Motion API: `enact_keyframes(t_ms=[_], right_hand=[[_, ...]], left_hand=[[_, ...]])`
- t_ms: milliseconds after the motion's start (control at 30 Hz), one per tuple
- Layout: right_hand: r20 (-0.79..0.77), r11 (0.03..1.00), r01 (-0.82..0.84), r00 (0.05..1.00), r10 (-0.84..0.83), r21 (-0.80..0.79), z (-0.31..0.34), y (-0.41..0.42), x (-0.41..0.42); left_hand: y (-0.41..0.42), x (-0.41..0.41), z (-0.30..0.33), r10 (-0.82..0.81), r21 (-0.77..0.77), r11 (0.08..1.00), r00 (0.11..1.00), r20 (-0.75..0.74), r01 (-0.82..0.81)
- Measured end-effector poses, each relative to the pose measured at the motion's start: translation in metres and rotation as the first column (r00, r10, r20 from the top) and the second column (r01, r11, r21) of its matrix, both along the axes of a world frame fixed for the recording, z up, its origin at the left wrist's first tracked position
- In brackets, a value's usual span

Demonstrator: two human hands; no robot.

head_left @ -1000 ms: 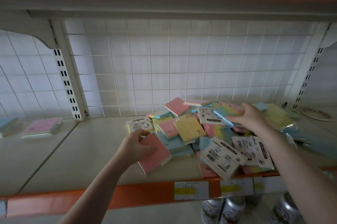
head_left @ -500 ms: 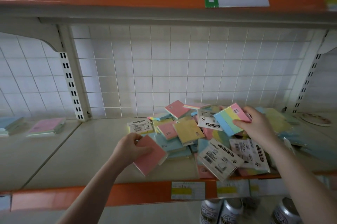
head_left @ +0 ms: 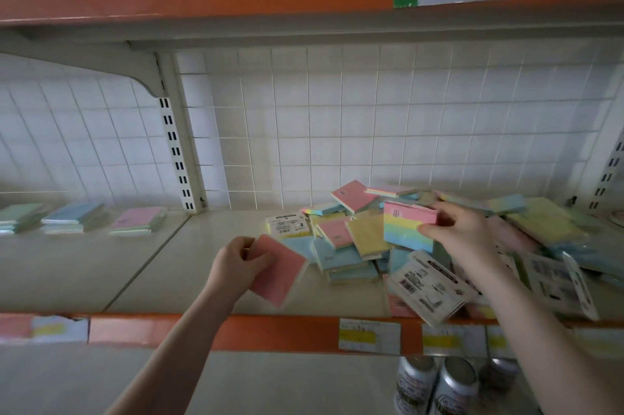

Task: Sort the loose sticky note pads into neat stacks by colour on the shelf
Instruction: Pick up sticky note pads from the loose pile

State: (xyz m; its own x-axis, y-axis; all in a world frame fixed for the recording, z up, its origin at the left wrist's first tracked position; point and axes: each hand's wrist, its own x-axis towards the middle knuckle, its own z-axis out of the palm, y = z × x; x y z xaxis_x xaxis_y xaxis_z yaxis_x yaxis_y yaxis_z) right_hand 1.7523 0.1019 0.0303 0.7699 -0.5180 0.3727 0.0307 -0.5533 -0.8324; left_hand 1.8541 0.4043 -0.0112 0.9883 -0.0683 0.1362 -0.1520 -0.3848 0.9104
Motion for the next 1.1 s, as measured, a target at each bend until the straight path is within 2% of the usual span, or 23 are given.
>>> enact_keyframes(t_ms=[133,267,400,767,933,1100], right_hand=[[-0.068,0.988,-0.021,0.998,0.011,-0.156,-0.009,-0.001,0.004],[-0.215,0.963,-0.049,0.976,-0.009,-0.264,-0.021,-0.001,0.004],[-0.225,0.946,-0.052,0.974,-0.022,-0.319,-0.024,0.000,0.006],[-0.047,0.955,-0.150,0.989,0.143,-0.258,-0.006,0.050,0.029],[-0.034,0.978,-0.139,0.990,0.135,-0.157,-0.002,0.109,0.071],[-0.021,0.986,-0.131,0.991,0.130,-0.103,-0.004,0.194,0.114]], left_hand=[[0.005,-0.004,-0.006,0.036,-0.007,0.999,0.999,0.002,-0.035],[0.005,-0.009,-0.012,0.042,0.014,0.999,0.999,-0.006,-0.042],[0.008,-0.011,-0.011,0.016,-0.013,1.000,1.000,-0.026,-0.017],[0.056,-0.009,0.004,0.051,-0.171,0.984,0.998,0.030,-0.046],[0.117,0.007,0.009,0.070,-0.280,0.957,0.997,-0.017,-0.072],[0.205,0.038,0.008,0.107,-0.326,0.938,0.993,-0.042,-0.115]])
